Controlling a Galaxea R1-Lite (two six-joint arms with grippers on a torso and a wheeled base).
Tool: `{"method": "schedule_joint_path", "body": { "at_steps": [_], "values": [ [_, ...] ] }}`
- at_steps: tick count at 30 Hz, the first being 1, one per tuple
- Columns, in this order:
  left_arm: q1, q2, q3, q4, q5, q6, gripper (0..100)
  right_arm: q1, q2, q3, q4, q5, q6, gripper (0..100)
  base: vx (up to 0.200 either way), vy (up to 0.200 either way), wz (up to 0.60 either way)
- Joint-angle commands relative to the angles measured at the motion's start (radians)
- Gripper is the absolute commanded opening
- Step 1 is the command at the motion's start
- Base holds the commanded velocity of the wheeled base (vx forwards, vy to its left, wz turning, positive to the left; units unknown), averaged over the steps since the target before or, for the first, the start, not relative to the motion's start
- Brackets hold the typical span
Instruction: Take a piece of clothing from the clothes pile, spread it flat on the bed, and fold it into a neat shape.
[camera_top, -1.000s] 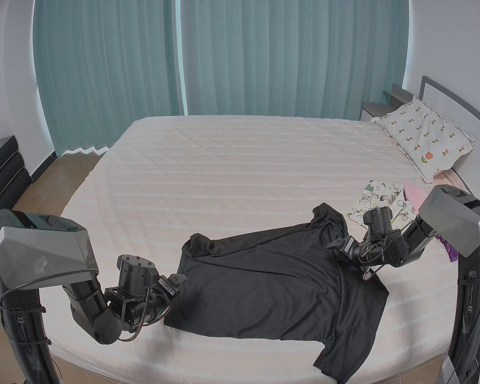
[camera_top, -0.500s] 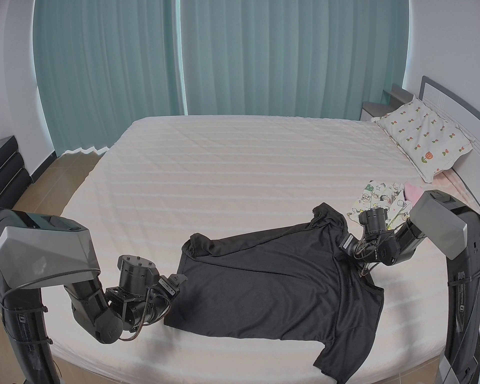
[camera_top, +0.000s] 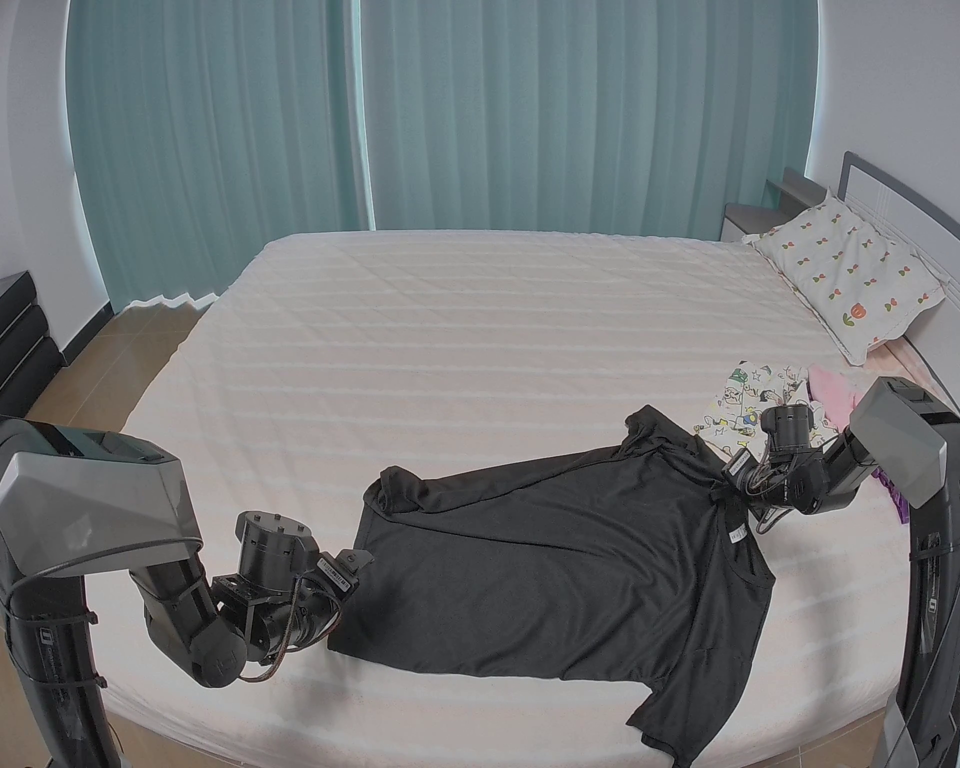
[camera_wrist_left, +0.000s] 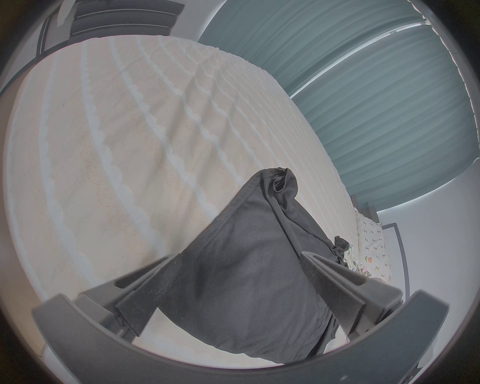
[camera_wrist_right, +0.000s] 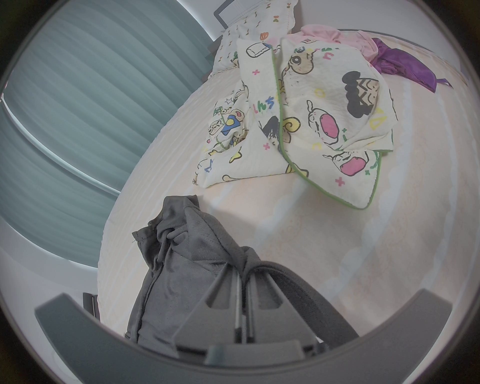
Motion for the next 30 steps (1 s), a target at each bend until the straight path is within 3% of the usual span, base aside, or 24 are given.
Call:
{"method": "schedule_joint_path", "body": {
  "at_steps": [1, 2, 14, 15, 20, 21, 25, 30],
  "values": [
    [0.000, 0.003, 0.000, -0.001, 0.000, 0.000, 100, -0.020, 0.006, 0.007, -0.008, 0.006, -0.002, 0, 0.000, 0.000, 0.00],
    [0.000, 0.006, 0.000, -0.001, 0.000, 0.000, 100, -0.023, 0.007, 0.004, -0.017, 0.007, -0.001, 100, 0.000, 0.000, 0.00],
    [0.000, 0.014, 0.001, -0.001, 0.000, 0.000, 100, -0.087, -0.034, 0.036, -0.051, 0.050, -0.004, 100, 0.000, 0.000, 0.00],
    [0.000, 0.009, 0.008, -0.002, 0.000, 0.001, 100, -0.116, -0.086, 0.091, -0.052, 0.090, -0.010, 100, 0.000, 0.000, 0.00],
    [-0.005, -0.002, 0.026, -0.002, -0.001, 0.001, 100, -0.148, -0.161, 0.176, -0.052, 0.138, -0.051, 100, 0.000, 0.000, 0.00],
    [-0.008, -0.003, 0.034, -0.002, -0.001, 0.003, 100, -0.164, -0.207, 0.246, -0.052, 0.167, -0.100, 100, 0.000, 0.000, 0.00],
    [-0.020, 0.001, 0.046, -0.002, -0.001, 0.009, 100, -0.173, -0.266, 0.358, -0.071, 0.204, -0.160, 100, 0.000, 0.000, 0.00],
    [-0.035, 0.009, 0.074, -0.001, 0.000, 0.043, 100, -0.185, -0.372, 0.597, -0.192, 0.256, -0.186, 100, 0.000, 0.000, 0.00]
  ]
}}
